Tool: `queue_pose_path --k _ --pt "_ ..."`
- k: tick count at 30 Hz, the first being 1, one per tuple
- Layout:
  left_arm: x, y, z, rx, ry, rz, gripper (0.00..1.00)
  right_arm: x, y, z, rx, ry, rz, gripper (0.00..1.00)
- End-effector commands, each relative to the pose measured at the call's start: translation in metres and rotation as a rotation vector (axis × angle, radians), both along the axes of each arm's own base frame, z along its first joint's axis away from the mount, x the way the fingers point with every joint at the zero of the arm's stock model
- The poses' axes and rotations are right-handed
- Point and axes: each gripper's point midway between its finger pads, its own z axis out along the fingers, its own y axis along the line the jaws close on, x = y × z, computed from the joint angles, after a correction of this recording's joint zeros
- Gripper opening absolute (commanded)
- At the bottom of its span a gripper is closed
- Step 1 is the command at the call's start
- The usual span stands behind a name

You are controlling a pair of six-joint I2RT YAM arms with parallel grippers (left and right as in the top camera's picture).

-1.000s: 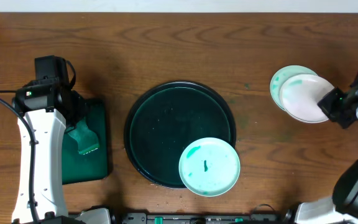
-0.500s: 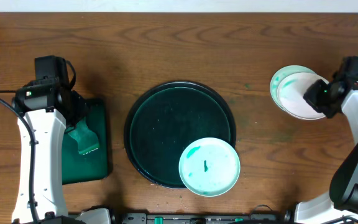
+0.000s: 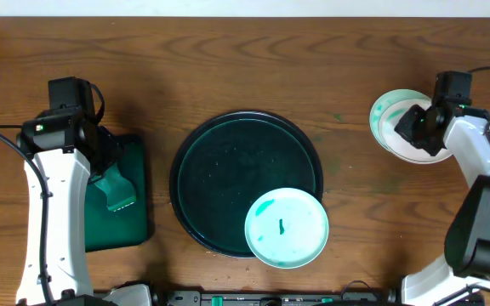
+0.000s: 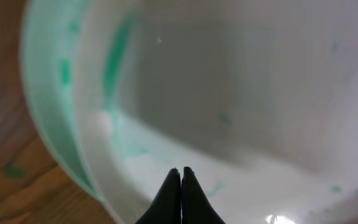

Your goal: Clean dirty plates on tray and stack at the side

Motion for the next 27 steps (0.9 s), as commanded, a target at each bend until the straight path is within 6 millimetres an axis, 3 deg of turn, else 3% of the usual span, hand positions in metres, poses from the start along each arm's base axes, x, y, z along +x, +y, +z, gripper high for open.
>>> queue_pose_path --k 1,7,15,27 --pt "-0.003 0.001 -0.001 0.006 0.013 -0.01 0.79 -0.003 -0.005 -0.016 -0.012 0.04 -0.041 0.01" --pt "-0.003 0.001 -0.001 0.006 0.013 -0.01 0.79 0.005 -0.003 -0.019 -0.002 0.015 -0.031 0.01" --pt "-0.003 0.001 -0.001 0.006 0.013 -0.01 0.79 0.02 0.015 -0.019 0.007 -0.029 0.029 0.07" --pt "-0.004 0.001 -0.002 0.004 0.02 -0.01 0.79 0.02 0.025 -0.047 0.009 0.018 0.042 0.05"
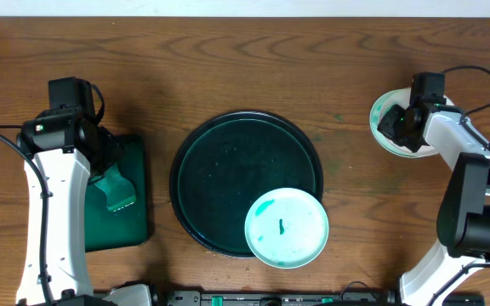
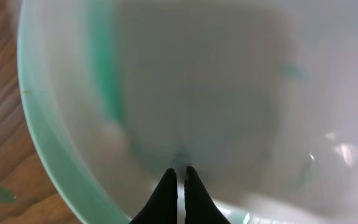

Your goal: Clean dirty plates on tray and stack at the side

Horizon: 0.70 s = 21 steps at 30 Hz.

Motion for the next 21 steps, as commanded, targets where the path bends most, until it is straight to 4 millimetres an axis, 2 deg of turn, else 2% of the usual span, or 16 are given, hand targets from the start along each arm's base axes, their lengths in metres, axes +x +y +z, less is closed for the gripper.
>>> queue_pose_path --k 1,8,21 --pt "-0.004 0.001 -0.001 0.005 0.018 -0.01 0.79 -0.003 0.001 -0.017 0.012 0.034 -0.012 0.04" --pt "-0.004 0.0 -0.002 0.004 0.021 -0.01 0.79 0.0 0.007 -0.015 0.025 0.021 0.002 0.02" --pt "-0.004 0.0 -0.002 0.004 0.021 -0.01 0.79 0.007 0.046 0.006 0.096 -0.036 0.148 0.02"
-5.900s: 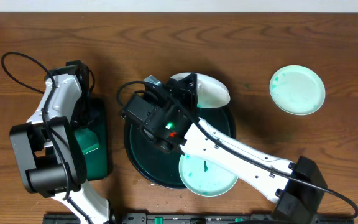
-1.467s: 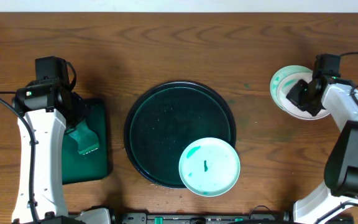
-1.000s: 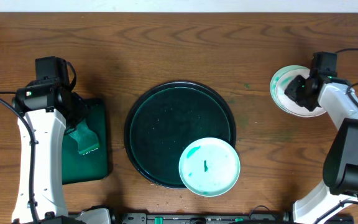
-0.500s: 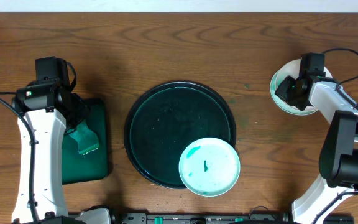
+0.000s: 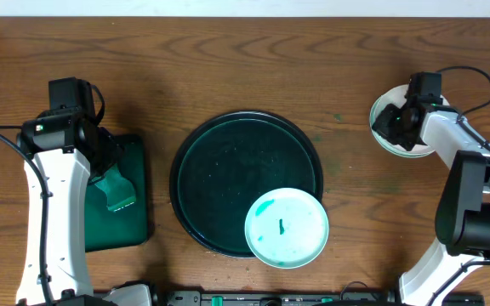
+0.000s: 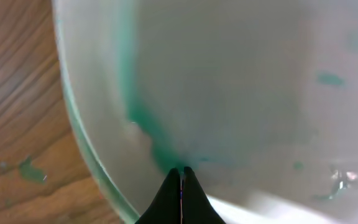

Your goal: Clean dirty plates on tray and stack at the side

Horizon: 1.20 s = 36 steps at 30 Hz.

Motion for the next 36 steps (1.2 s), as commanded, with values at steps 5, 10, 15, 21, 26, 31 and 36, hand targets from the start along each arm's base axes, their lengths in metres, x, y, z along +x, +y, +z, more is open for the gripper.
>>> queue_pose_path --k 5,10,15,21,26,31,36 --pt "-0.003 0.001 -0.001 0.005 0.014 -0.007 0.79 0.002 0.03 0.01 0.017 -0.03 0.143 0.01" --pt "-0.003 0.001 -0.001 0.005 0.014 -0.007 0.79 0.006 0.034 0.017 0.008 -0.045 0.188 0.02" --pt "-0.003 0.001 -0.001 0.005 0.014 -0.007 0.79 0.02 0.025 0.062 -0.07 -0.111 0.216 0.07" --pt "-0.003 0.001 -0.001 0.005 0.014 -0.007 0.92 0.017 0.008 0.174 -0.274 -0.241 0.234 0.27" --pt "-0.003 0.001 -0.001 0.005 0.013 -0.007 0.92 -0.011 0.022 0.245 -0.302 -0.373 0.264 0.41" --pt "-0.003 0.001 -0.001 0.005 0.012 -0.007 0.92 -0.044 0.051 0.283 -0.191 -0.469 0.372 0.5" --pt "-0.003 0.001 -0.001 0.005 0.015 -0.007 0.53 -0.075 0.062 0.273 -0.073 -0.37 0.352 0.51"
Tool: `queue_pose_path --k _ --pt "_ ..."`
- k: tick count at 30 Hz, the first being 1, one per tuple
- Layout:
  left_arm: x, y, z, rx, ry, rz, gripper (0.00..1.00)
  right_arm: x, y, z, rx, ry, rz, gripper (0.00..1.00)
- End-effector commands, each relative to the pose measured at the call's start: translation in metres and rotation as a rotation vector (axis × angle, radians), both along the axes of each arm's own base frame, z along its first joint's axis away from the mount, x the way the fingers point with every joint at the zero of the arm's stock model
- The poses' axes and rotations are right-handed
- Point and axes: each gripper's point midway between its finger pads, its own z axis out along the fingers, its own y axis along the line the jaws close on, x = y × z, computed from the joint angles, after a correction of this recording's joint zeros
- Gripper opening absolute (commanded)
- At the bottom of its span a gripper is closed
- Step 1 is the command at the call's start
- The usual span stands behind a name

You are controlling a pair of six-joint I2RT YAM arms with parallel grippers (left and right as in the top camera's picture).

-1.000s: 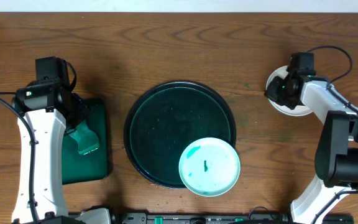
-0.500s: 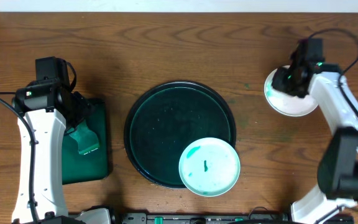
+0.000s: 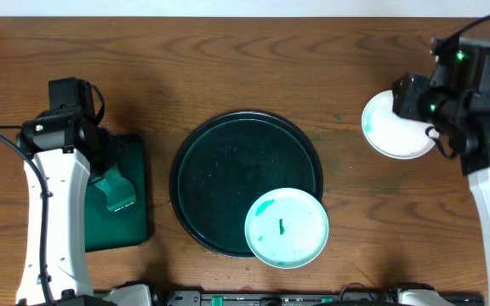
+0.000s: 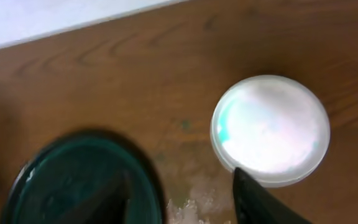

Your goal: Clean dirty plates on tray and stack at the side

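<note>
A white plate (image 3: 286, 228) smeared with green lies on the near right part of the round dark green tray (image 3: 211, 170). Another white plate (image 3: 395, 127) lies flat on the table to the right; it shows again as a plate (image 4: 269, 129) with a faint green tinge at its left rim. My right gripper (image 3: 408, 95) hangs high over that plate's far edge, and in the wrist view the right gripper (image 4: 185, 208) is open and empty. My left gripper (image 3: 107, 161) is shut on a green sponge (image 3: 119, 191) over the green mat.
The green mat (image 3: 130, 229) lies at the left of the tray. Small green specks (image 3: 339, 117) and a pale wet patch (image 4: 194, 199) mark the wood between tray (image 4: 73, 180) and side plate. The table's far edge (image 4: 73, 18) runs behind.
My right gripper was shut low on the side plate's rim. Now it is open and high above it, and the plate lies flat on the table. The left arm has not moved.
The right gripper stayed shut at the side plate's rim through all three earlier moments, shifting a little over the table's right side. Now the plate is let go and lies flat. The stained plate on the tray and the left arm stayed put.
</note>
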Motion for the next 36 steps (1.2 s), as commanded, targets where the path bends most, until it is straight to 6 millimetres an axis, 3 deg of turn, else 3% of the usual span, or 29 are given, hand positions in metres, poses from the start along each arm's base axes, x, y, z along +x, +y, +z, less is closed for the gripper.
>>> queue_pose_path --k 1,8,15,25,30,36 --pt "-0.004 0.001 -0.001 0.004 0.016 -0.004 0.53 -0.023 0.015 -0.016 0.094 0.123 0.01 0.49" --pt "-0.019 0.003 -0.011 0.012 0.093 0.049 0.6 -0.062 0.02 -0.061 0.085 0.357 0.016 0.48" --pt "-0.029 0.003 -0.048 0.008 0.202 0.029 0.64 -0.09 0.041 -0.094 0.06 0.489 0.092 0.49" --pt "-0.008 0.007 -0.091 0.018 0.128 -0.005 0.72 -0.123 0.084 -0.101 0.021 0.571 0.236 0.5" --pt "-0.002 0.015 -0.107 -0.012 0.075 -0.004 0.69 -0.14 0.101 -0.103 0.003 0.61 0.284 0.49" --pt "-0.004 0.019 -0.125 -0.108 0.025 0.011 0.66 -0.146 0.112 -0.103 0.007 0.618 0.292 0.5"
